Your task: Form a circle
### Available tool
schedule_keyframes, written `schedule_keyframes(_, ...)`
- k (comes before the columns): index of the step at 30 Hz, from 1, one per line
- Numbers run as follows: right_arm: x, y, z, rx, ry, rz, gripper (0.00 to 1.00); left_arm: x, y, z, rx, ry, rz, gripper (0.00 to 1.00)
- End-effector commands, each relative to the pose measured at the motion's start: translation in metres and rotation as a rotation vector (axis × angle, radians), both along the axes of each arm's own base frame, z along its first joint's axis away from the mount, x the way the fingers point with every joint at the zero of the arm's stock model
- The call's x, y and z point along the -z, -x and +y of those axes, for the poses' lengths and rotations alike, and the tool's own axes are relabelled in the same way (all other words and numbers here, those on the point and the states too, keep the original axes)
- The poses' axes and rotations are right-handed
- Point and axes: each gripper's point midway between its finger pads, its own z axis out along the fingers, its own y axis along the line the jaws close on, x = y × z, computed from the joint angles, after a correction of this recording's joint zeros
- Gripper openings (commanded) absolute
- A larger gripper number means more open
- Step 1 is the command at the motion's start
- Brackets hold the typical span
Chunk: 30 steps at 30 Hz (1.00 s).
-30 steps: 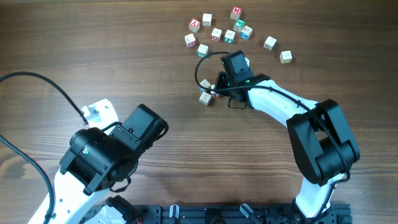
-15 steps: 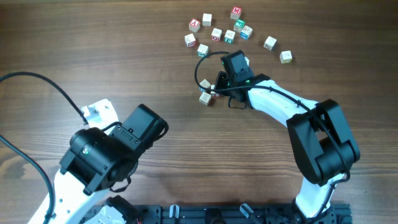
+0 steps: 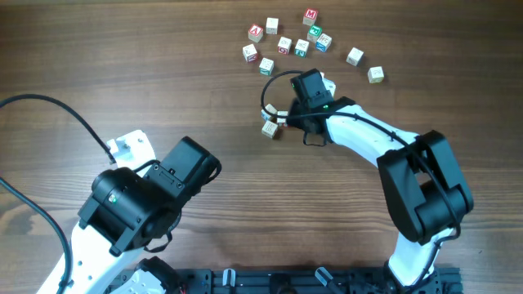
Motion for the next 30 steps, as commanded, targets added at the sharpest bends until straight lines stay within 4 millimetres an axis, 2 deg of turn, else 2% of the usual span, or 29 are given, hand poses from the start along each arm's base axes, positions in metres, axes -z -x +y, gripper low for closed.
schedule_keyframes(1,-0.025,0.001,-0.005,0.051,0.003,-0.030,0.04,0.000,0.000,0.001,-0.011,0.001,-0.009,1.00)
schedule_keyframes(6,-0.035,0.041,0.018,-0.019,0.029,0.042,0.05,0.000,0.000,0.001,-0.011,0.002,-0.010,1.00)
schedule_keyframes(9,-0.035,0.060,0.045,-0.101,0.036,0.044,0.05,0.000,0.000,0.001,-0.011,0.002,-0.010,1.00)
schedule_keyframes(13,-0.036,0.074,0.066,-0.165,0.076,0.009,0.05,0.000,0.000,0.001,-0.011,0.001,-0.009,1.00)
schedule_keyframes(19,-0.027,0.076,0.073,-0.201,0.133,-0.017,0.05,0.000,0.000,0.001,-0.011,0.002,-0.010,1.00)
schedule_keyframes(24,-0.019,0.067,0.078,-0.214,0.137,-0.048,0.05,0.000,0.000,0.001,-0.011,0.002,-0.010,1.00)
schedule_keyframes(30,-0.020,0.058,0.079,-0.240,0.164,-0.096,0.05,0.000,0.000,0.001,-0.011,0.002,-0.010,1.00)
